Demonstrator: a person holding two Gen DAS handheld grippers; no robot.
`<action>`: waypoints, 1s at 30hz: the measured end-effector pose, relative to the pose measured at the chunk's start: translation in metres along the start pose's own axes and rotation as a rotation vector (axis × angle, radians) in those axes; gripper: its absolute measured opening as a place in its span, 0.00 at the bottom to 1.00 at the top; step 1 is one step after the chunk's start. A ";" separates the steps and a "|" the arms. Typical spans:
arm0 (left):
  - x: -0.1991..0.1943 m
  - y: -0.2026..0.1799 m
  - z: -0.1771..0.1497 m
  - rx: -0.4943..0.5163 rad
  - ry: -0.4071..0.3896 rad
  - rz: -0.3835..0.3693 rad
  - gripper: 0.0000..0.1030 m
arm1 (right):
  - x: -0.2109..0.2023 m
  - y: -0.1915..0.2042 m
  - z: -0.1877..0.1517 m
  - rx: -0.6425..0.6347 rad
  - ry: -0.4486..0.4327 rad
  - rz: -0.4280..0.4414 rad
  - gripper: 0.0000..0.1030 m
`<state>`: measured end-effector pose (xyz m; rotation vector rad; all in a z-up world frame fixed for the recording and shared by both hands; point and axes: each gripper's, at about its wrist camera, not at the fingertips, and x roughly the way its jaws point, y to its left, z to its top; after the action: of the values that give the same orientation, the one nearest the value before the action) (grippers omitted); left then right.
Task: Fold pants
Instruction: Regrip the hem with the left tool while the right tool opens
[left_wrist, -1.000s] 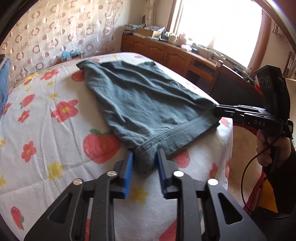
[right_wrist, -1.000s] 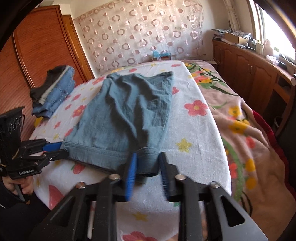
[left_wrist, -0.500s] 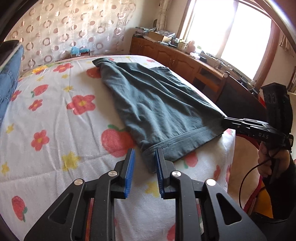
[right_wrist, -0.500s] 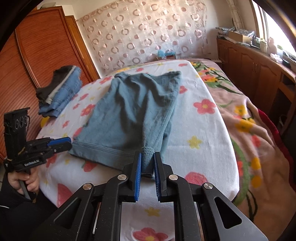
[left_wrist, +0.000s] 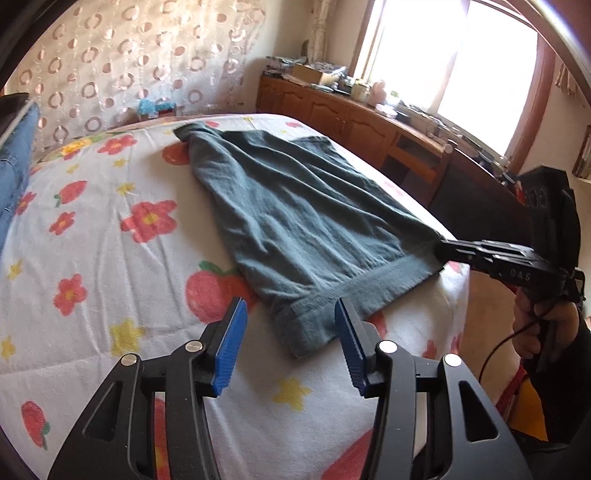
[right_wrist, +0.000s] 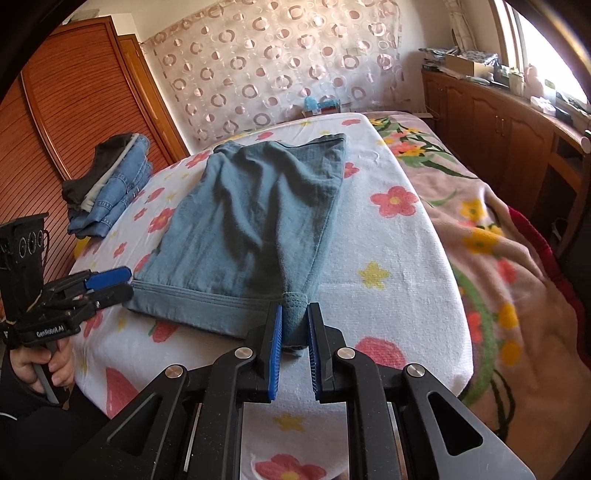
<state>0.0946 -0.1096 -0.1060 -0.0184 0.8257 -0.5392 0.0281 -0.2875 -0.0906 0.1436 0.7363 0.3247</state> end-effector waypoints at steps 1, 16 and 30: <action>0.001 -0.001 -0.001 0.003 0.003 -0.008 0.50 | 0.000 0.000 0.000 -0.001 -0.003 -0.001 0.13; -0.001 0.006 -0.004 -0.025 -0.014 -0.011 0.22 | -0.005 0.005 -0.007 0.002 -0.012 0.039 0.10; 0.003 0.008 -0.010 -0.022 -0.005 -0.008 0.23 | 0.015 0.016 -0.010 -0.028 0.030 -0.052 0.35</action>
<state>0.0934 -0.1020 -0.1169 -0.0432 0.8272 -0.5374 0.0281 -0.2678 -0.1032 0.0930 0.7631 0.2885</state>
